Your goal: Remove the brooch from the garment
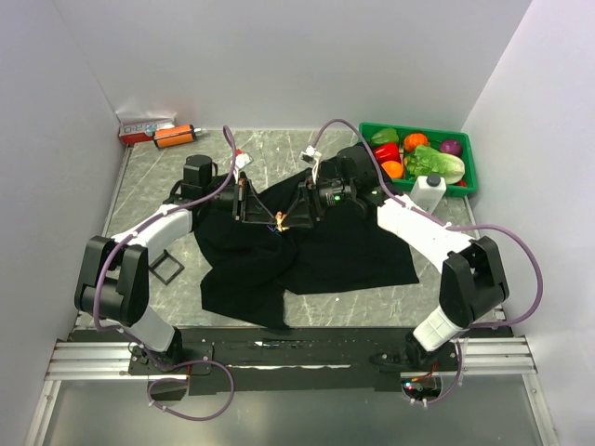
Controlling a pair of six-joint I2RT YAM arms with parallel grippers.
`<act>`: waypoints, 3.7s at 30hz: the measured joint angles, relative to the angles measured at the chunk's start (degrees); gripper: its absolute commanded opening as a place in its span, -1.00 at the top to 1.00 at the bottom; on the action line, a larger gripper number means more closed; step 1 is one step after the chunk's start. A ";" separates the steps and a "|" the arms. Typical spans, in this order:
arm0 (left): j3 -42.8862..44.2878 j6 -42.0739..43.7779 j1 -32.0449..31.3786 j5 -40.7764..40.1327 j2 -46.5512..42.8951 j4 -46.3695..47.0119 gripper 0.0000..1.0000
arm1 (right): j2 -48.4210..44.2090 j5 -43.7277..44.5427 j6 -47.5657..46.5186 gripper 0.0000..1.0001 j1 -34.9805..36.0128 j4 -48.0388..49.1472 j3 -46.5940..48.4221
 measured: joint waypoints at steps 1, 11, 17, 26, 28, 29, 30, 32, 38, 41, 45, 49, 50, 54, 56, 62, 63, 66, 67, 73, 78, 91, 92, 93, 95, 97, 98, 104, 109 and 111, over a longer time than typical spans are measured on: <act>0.04 0.00 0.00 0.02 0.00 0.00 0.99 | 0.22 -0.07 0.28 -0.34 0.00 0.20 0.00; 0.20 -0.07 -0.02 0.07 0.00 0.20 0.99 | 1.95 0.59 1.73 -0.25 0.00 0.55 0.00; 0.28 0.02 -0.02 -0.02 0.00 0.17 0.99 | 2.23 1.38 2.93 -0.22 0.00 0.55 0.00; 1.70 3.26 -0.11 -0.17 0.00 -2.71 0.99 | 2.58 2.05 5.55 -0.23 -0.02 0.59 0.00; 2.27 5.07 -0.26 -0.46 0.00 -4.22 0.99 | 2.91 2.21 6.03 -0.23 -0.02 0.57 0.00; 2.58 5.86 -0.35 -0.63 0.00 -5.07 0.99 | 3.10 2.27 6.27 -0.23 -0.02 0.52 0.00; 2.86 6.67 -0.44 -0.81 0.00 -5.75 0.99 | 3.21 2.38 6.51 -0.22 -0.04 0.52 0.00; 3.37 8.02 -0.52 -1.05 0.00 -6.99 0.99 | 3.26 2.49 6.95 -0.22 -0.11 0.55 -0.02; 4.44 11.23 -0.66 -1.60 -0.02 -9.77 0.99 | 3.41 3.04 8.96 -0.22 -0.72 0.59 -0.02; 5.09 13.14 -0.72 -2.16 -0.02 -11.32 0.99 | 4.09 3.08 9.99 -0.22 -1.14 0.63 -0.02; 5.57 15.63 -0.85 -3.58 -0.02 -13.55 0.99 | 5.05 2.91 11.26 -0.23 -1.51 0.74 -0.02; 6.64 18.32 -1.05 -4.48 -0.02 -16.09 0.99 | 5.35 2.73 12.20 -0.26 -1.68 1.01 -0.02; 6.86 18.73 -1.09 -4.81 -0.02 -16.59 0.99 | 5.35 2.67 12.46 -0.33 -1.79 1.20 -0.02; 7.61 20.74 -1.40 -6.05 -0.04 -18.53 0.99 | 5.35 0.48 12.79 -0.49 -2.84 3.08 -0.61; 8.02 22.21 -1.55 -7.13 -0.04 -20.41 0.99 | 5.27 -2.01 11.65 -0.56 -4.11 3.72 -0.59; 9.57 29.79 -1.64 -11.19 -0.11 -27.58 0.99 | 1.18 -6.08 4.96 -0.60 -9.25 1.20 -0.17; 9.88 30.84 -1.64 -11.72 -0.11 -28.46 0.99 | 0.13 -5.97 3.45 -0.60 -9.92 0.33 -0.09; 11.21 33.92 -1.62 -13.33 -0.11 -31.39 0.99 | -2.80 -4.20 -2.25 -0.58 -11.26 -3.28 0.15; 11.87 35.19 -1.60 -14.08 -0.11 -32.85 0.99 | -3.30 -3.43 -3.72 -0.52 -11.26 -4.26 0.15; 23.61 52.00 -0.87 -21.84 0.39 -52.68 0.98 | -4.13 1.25 -17.53 -0.35 -11.08 -11.43 -1.95; 27.15 65.85 5.73 -32.70 -3.04 -68.67 0.99 | -4.39 4.26 -26.95 -0.35 -11.08 -16.00 -4.04; -1.18 68.57 14.19 -72.74 -20.98 -65.81 0.99 | -4.42 4.83 -25.00 -0.35 -7.69 -13.60 -4.09; -1.55 68.17 14.19 -73.94 -21.49 -64.41 0.98 | -4.42 4.92 -24.68 -0.35 -7.69 -13.42 -4.09; -2.10 67.73 14.19 -75.52 -21.97 -62.42 0.98 | -4.42 4.98 -24.28 -0.35 -7.69 -13.16 -4.09; -3.17 67.36 14.19 -78.05 -22.45 -59.10 0.98 | -4.42 5.03 -23.47 -0.35 -7.69 -12.63 -4.11; -4.39 67.36 14.19 -80.32 -22.45 -56.37 0.99 | -4.55 5.07 -22.62 -0.35 -7.69 -11.78 -4.50; -5.07 67.43 14.19 -81.46 -22.32 -55.25 0.99 | -4.68 5.20 -22.14 -0.35 -7.69 -11.23 -4.98; -7.08 68.15 14.19 -84.41 -19.76 -52.06 0.98 | -4.98 5.49 -20.92 -0.36 -7.63 -10.40 -7.30; -7.39 68.26 14.19 -85.20 -16.09 -50.66 0.98 | -4.98 5.70 -20.74 -0.37 -7.61 -10.16 -7.39; -7.39 68.26 14.19 -85.24 -15.23 -50.27 0.98 | -4.98 5.70 -20.74 -0.37 -7.61 -10.16 -7.39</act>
